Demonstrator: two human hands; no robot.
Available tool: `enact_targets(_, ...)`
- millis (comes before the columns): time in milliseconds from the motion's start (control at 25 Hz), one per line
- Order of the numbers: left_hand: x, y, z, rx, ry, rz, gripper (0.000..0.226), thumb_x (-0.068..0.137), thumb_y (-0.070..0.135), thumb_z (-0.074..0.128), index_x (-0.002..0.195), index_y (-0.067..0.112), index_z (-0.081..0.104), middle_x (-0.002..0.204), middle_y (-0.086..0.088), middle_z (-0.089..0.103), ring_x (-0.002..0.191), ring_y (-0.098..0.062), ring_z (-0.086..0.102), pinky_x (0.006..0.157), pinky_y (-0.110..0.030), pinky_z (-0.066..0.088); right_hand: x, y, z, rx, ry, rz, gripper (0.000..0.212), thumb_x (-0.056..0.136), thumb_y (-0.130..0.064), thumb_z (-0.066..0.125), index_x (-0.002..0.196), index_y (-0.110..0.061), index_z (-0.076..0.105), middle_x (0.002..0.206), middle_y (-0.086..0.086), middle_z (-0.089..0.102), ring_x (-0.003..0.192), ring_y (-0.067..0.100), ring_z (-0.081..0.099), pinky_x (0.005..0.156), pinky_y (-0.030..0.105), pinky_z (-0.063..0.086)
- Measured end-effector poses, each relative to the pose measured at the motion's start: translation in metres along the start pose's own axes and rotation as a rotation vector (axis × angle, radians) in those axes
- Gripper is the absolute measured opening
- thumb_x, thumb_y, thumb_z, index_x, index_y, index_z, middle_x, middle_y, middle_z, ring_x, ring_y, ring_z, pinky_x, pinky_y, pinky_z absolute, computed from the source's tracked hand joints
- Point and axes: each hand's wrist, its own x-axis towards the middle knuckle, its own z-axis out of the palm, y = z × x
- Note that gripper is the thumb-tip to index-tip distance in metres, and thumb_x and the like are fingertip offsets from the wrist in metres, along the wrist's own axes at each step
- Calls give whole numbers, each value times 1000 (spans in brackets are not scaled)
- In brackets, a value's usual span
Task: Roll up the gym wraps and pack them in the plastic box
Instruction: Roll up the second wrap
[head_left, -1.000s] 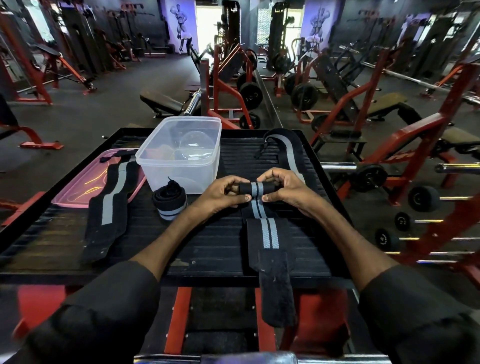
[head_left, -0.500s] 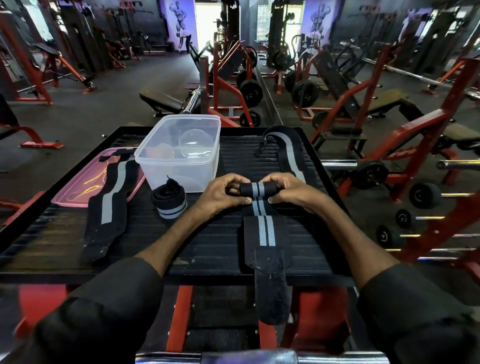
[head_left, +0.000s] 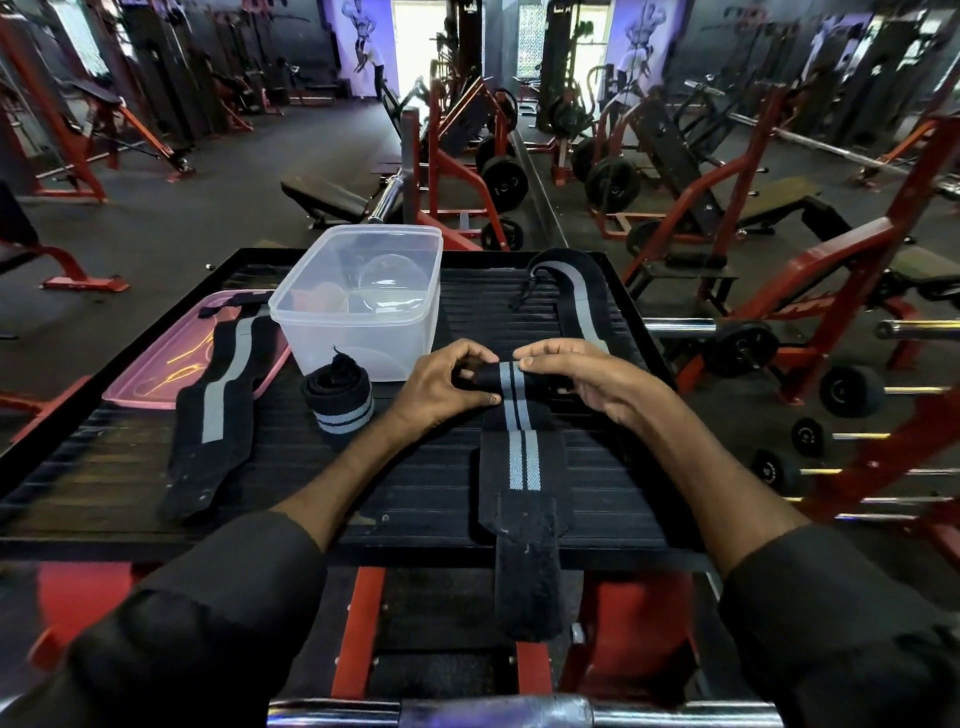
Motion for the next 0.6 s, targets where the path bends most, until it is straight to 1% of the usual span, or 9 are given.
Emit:
enact_targets(40, -1, 0, 1, 14, 6, 20, 47, 69, 7, 91, 105, 26, 66, 103, 2, 71, 94, -12, 66, 87, -25, 54, 0, 2, 1, -79, -26, -2, 28, 94, -25, 69, 118, -12, 70, 110, 6, 74, 99, 11, 68, 87, 24, 53)
enact_targets(80, -1, 1, 1, 26, 13, 39, 48, 70, 5, 90, 106, 24, 66, 102, 5, 70, 95, -9, 66, 87, -23, 53, 0, 4, 1, -149, -55, -8, 29, 95, -30, 68, 118, -12, 70, 113, 9, 73, 101, 14, 65, 92, 29, 50)
enact_targets(120, -1, 1, 2, 38, 15, 54, 48, 70, 3, 89, 106, 24, 66, 101, 8, 69, 94, -5, 65, 87, -21, 52, 0, 5, 1, -195, -72, -22, 28, 96, -31, 67, 117, -12, 70, 113, 11, 71, 101, 15, 63, 93, 30, 49)
enact_targets(200, 0, 1, 1, 46, -14, 51, 49, 72, 0, 87, 107, 25, 64, 102, 11, 67, 91, 2, 63, 86, -18, 50, 0, 6, 1, -224, -78, -90, 22, 97, -26, 67, 113, -11, 70, 107, 11, 69, 97, 16, 61, 88, 27, 49)
enact_targets(240, 1, 1, -1, 35, -46, 24, 48, 74, 1, 86, 108, 26, 63, 103, 12, 66, 91, 4, 62, 86, -18, 51, 0, 7, 0, -220, -71, -130, 21, 96, -22, 69, 112, -9, 70, 104, 13, 69, 96, 16, 61, 86, 26, 49)
enact_targets(320, 2, 2, -4, -43, -130, -65, 45, 80, 7, 83, 113, 29, 61, 108, 10, 66, 95, 0, 64, 88, -22, 54, -1, 8, -1, -197, -47, -198, 23, 93, -15, 71, 114, -4, 70, 107, 20, 73, 96, 17, 65, 88, 27, 50)
enact_targets(360, 2, 3, -5, -96, -162, -103, 43, 83, 10, 82, 115, 29, 61, 110, 9, 66, 98, -1, 65, 89, -24, 55, -1, 8, -2, -184, -33, -227, 26, 92, -11, 72, 116, -1, 70, 111, 20, 73, 96, 16, 68, 89, 26, 52)
enact_targets(480, 0, 7, -7, -197, -189, -159, 36, 89, 13, 76, 121, 23, 61, 110, 5, 69, 99, 0, 66, 88, -19, 53, -3, 6, -1, -150, -19, -294, 32, 89, -1, 72, 120, 5, 67, 109, 13, 73, 95, 8, 70, 83, 19, 54)
enact_targets(600, 0, 4, -9, -183, -196, -164, 41, 85, 12, 80, 122, 18, 64, 107, 6, 74, 102, -2, 69, 88, -18, 52, -2, 6, 0, -145, -9, -275, 36, 84, 3, 76, 119, 1, 67, 103, 13, 70, 94, 16, 66, 82, 22, 55)
